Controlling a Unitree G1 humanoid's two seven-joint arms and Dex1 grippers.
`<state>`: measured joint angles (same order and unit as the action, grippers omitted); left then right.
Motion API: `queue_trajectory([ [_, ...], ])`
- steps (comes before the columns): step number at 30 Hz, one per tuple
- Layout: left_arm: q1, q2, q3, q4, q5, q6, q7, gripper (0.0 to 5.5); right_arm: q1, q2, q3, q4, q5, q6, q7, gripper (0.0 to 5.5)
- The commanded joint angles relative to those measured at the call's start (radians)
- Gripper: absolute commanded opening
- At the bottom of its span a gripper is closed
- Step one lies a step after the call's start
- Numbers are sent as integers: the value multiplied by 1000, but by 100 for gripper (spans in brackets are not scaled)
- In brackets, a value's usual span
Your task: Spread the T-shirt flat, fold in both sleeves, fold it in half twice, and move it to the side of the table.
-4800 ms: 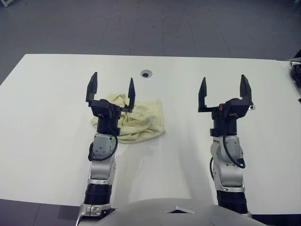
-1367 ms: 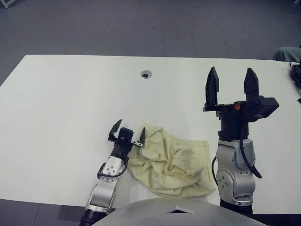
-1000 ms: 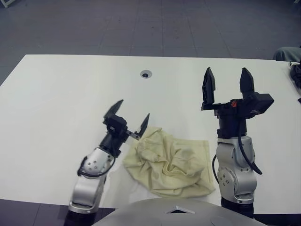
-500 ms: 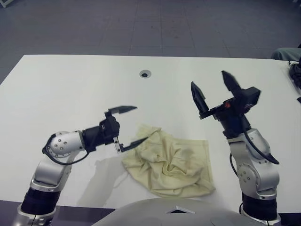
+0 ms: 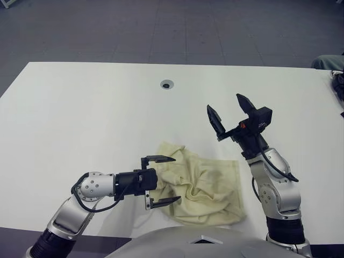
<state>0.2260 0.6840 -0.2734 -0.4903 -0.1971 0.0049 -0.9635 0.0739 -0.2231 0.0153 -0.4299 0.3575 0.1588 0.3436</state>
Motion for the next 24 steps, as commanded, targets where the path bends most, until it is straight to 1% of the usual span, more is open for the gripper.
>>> queue_trajectory([
  [1,-21,-11,-19,-7,43,-11,26,540,9,1,6,-7,-15,-8,4,539],
  [5,-33,-42,-31,6,67,-24,68,540,18,3,21,-11,-21,-20,16,539],
  [13,-39,-56,-22,18,96,-46,119,540,30,0,44,-10,-42,-32,29,539],
  [24,-25,7,-39,84,187,-104,95,540,48,9,59,-35,-65,-40,22,539],
])
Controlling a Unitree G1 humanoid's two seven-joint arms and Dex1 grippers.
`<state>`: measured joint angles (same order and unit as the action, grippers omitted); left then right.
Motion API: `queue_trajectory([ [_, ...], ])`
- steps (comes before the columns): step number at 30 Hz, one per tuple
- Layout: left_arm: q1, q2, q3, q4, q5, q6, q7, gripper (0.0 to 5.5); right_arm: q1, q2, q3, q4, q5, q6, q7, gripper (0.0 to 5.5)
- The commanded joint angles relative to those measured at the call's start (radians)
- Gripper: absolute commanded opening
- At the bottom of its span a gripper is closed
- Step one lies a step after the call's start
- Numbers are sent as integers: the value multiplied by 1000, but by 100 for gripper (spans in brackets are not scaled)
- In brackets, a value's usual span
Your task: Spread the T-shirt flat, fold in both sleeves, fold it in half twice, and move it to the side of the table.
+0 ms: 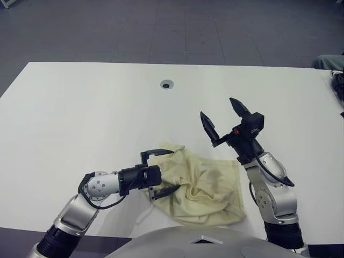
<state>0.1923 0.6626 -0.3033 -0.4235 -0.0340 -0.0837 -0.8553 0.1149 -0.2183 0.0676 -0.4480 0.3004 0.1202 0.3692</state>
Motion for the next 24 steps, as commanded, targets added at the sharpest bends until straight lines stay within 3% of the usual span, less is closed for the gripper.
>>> queue_trajectory([
  [1,10,30,-8,23,30,-19,-13,540,7,5,8,-18,-10,-1,-6,539],
  [11,-3,29,3,36,25,-33,-11,540,14,7,14,-26,-16,-1,-12,539],
  [24,-15,22,-6,54,-3,-78,-34,331,20,11,19,-35,-17,-12,-3,540],
])
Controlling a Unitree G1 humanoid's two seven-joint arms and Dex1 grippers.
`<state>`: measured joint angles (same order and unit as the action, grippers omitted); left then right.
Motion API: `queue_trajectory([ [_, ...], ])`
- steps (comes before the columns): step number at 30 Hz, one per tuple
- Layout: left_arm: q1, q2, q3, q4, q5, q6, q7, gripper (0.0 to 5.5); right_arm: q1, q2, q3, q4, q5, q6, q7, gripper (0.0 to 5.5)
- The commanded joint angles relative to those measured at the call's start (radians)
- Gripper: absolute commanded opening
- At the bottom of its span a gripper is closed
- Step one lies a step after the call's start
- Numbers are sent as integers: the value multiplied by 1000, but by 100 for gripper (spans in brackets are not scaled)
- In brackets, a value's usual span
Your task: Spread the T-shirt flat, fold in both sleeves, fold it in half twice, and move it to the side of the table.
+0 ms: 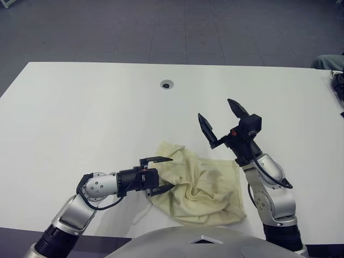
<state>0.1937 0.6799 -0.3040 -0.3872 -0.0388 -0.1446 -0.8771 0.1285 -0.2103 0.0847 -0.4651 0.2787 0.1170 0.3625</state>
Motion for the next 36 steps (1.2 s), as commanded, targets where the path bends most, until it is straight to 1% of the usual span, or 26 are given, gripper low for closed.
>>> queue_trajectory([
  [1,-18,6,-7,23,-3,-27,-20,319,6,3,4,-17,-1,-11,3,540],
  [3,-12,10,-16,30,-23,-50,-45,280,7,5,8,-19,0,-23,8,540],
  [6,-3,18,-30,43,-12,-79,-64,238,6,7,8,-24,12,-29,13,540],
  [10,-6,20,-41,69,7,-90,-68,180,7,7,10,-22,4,-33,16,540],
  [17,-16,19,-49,107,28,-111,-72,49,12,6,13,-25,-5,-41,18,540],
  [20,-20,19,-46,120,35,-115,-69,6,17,6,15,-32,-8,-42,17,540],
  [30,0,13,-32,85,-18,-113,-66,1,17,-12,12,-32,-44,-41,13,540],
  [33,19,10,-31,59,-26,-101,-56,1,7,-60,-40,-25,-30,5,28,540],
  [35,29,6,-40,70,1,-111,-41,1,20,-122,-85,-48,25,70,73,540],
  [36,33,2,-45,72,14,-114,-31,1,44,-177,-99,-69,57,108,127,540],
])
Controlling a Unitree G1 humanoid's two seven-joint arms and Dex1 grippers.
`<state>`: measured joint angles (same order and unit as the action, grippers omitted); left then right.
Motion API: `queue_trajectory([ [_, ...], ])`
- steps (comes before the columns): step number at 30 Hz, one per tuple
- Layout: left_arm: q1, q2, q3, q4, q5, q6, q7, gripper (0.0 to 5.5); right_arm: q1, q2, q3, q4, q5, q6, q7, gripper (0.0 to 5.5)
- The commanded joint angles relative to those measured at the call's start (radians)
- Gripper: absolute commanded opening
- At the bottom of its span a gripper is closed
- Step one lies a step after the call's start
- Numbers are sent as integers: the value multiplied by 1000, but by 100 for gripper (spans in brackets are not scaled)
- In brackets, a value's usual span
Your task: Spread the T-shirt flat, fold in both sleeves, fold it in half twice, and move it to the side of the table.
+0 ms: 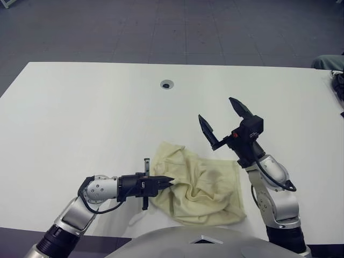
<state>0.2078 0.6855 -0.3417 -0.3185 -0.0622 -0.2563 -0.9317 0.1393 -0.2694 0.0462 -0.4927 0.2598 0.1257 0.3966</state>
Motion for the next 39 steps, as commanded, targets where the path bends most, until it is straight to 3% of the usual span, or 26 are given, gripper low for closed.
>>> queue_trajectory([
  [1,24,-11,-9,1,42,0,36,1,66,-183,-71,-63,93,123,157,540],
  [6,57,-47,-42,6,79,-7,84,1,215,-450,-215,-188,304,275,437,540],
  [10,85,-59,-68,-9,114,1,114,1,351,-615,-274,-206,305,284,634,540],
  [15,108,-64,-81,-16,173,15,157,1,358,-690,-247,-163,313,353,697,540],
  [22,98,-68,-99,-27,184,29,160,1,369,-704,-168,-186,268,348,711,540],
  [32,34,-82,-118,-2,194,37,150,0,327,-697,-58,-188,244,392,678,384],
  [39,15,-85,-133,0,202,41,151,0,333,-710,-46,-180,226,391,683,274],
])
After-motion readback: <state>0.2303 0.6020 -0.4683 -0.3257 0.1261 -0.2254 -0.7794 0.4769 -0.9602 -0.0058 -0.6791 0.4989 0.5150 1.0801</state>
